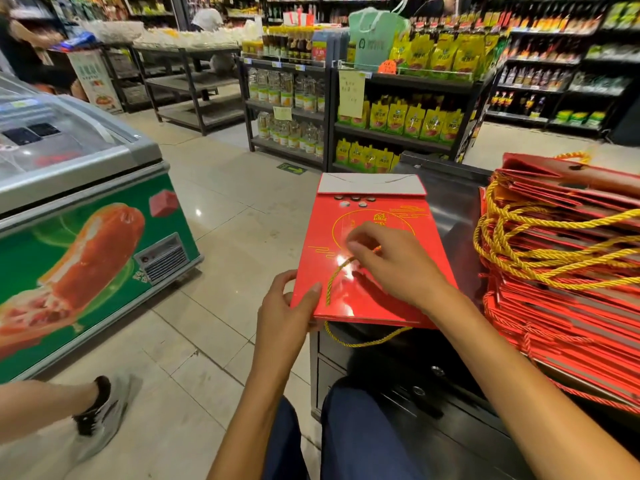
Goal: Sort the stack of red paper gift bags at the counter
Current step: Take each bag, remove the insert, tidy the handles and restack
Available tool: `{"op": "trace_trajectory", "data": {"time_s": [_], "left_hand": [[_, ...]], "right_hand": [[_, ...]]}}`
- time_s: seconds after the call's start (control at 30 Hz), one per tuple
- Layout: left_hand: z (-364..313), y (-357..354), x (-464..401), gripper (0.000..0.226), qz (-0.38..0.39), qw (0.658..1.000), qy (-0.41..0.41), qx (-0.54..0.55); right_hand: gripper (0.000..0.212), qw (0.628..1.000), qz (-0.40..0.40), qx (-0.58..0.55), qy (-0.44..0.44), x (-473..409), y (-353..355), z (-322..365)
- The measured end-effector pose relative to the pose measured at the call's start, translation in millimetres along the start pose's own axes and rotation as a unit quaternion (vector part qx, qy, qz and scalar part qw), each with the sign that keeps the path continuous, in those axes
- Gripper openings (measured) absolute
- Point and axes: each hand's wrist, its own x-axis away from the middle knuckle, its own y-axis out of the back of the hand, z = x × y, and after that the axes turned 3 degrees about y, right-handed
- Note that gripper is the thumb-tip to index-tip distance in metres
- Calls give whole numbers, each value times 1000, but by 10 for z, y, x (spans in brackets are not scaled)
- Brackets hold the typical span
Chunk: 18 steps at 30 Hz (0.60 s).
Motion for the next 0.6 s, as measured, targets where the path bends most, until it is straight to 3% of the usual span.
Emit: {"op": "trace_trajectory", "data": {"time_s": [0.17,0.27,0.5,0.6], "left_hand": [[-156,81,-190,28,-33,999,32,-7],[-300,99,-499,36,-38,994,22,-97],[-459,-72,-911,38,52,971,32,-231],[-402,-28,-823,25,58,977,23,-205]], "right_hand": [[37,952,-22,254,-172,-2,243,-221],[38,931,3,296,-214,19,278,-350],[47,932,6,198,-302,-20,336,-368],[39,941,-21,126,-313,-17,354,-356]]}}
